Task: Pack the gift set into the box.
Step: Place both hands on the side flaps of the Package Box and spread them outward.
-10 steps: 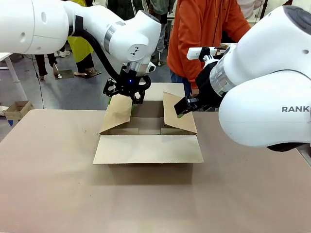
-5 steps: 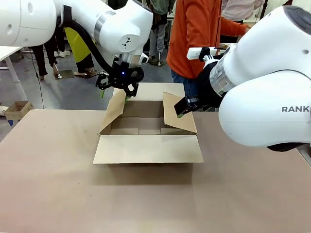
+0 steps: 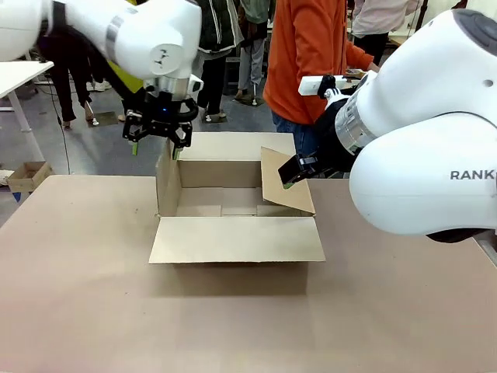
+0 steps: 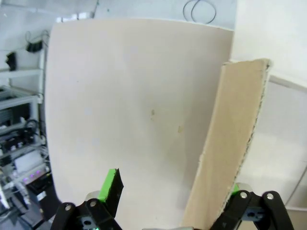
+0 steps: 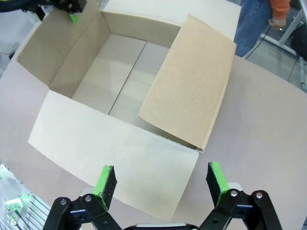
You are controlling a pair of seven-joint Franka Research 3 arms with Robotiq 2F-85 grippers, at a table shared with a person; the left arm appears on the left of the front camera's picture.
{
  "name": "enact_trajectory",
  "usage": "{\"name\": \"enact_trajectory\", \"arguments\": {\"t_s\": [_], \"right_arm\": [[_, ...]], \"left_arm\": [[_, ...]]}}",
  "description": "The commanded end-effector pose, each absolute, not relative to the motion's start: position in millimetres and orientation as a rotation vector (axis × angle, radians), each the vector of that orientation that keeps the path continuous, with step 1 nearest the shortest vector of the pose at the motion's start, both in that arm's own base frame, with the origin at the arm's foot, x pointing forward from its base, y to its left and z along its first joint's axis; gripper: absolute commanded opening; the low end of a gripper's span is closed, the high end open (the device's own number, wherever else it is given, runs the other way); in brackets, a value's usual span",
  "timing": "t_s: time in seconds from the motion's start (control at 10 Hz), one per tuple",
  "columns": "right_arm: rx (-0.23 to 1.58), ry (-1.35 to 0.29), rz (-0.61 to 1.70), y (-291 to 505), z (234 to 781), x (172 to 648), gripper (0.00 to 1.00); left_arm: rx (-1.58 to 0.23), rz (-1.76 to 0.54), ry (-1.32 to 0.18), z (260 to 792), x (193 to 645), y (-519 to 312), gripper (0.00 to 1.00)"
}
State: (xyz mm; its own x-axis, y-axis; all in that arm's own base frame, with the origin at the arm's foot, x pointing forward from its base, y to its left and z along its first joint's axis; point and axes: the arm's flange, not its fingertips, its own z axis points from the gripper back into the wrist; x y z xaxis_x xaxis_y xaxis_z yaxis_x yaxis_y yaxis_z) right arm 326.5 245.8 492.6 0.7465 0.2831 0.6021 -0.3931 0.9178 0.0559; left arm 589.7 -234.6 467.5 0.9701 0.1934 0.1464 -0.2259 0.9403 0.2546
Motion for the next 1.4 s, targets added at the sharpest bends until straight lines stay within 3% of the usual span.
{"name": "enact_trajectory", "arguments": {"t_s": [0.0,0.4,0.7,0.8,1.0,1.3], "right_arm": [[0.180,-0.627,0.377,246,493,325,1.00],[0.180,-0.627,0.377,246,493,325,1.00],[0.180,-0.627,0.377,246,493,325,1.00],[0.180,-0.627,0.377,246,493,325,1.00],[0.184,-0.627,0.373,246,493,326,1.00],[-0.148,-0.393,0.506,303,562,377,1.00]], "left_arm": [[0.186,0.252,-0.124,461,572,-208,1.00],[0.056,0.264,-0.104,444,584,-141,1.00],[-0.185,0.149,-0.064,421,595,-96,1.00],[0.011,0.269,-0.103,435,600,-117,1.00],[0.011,0.269,-0.103,435,600,-117,1.00],[0.011,0.269,-0.103,435,600,-117,1.00]]}}
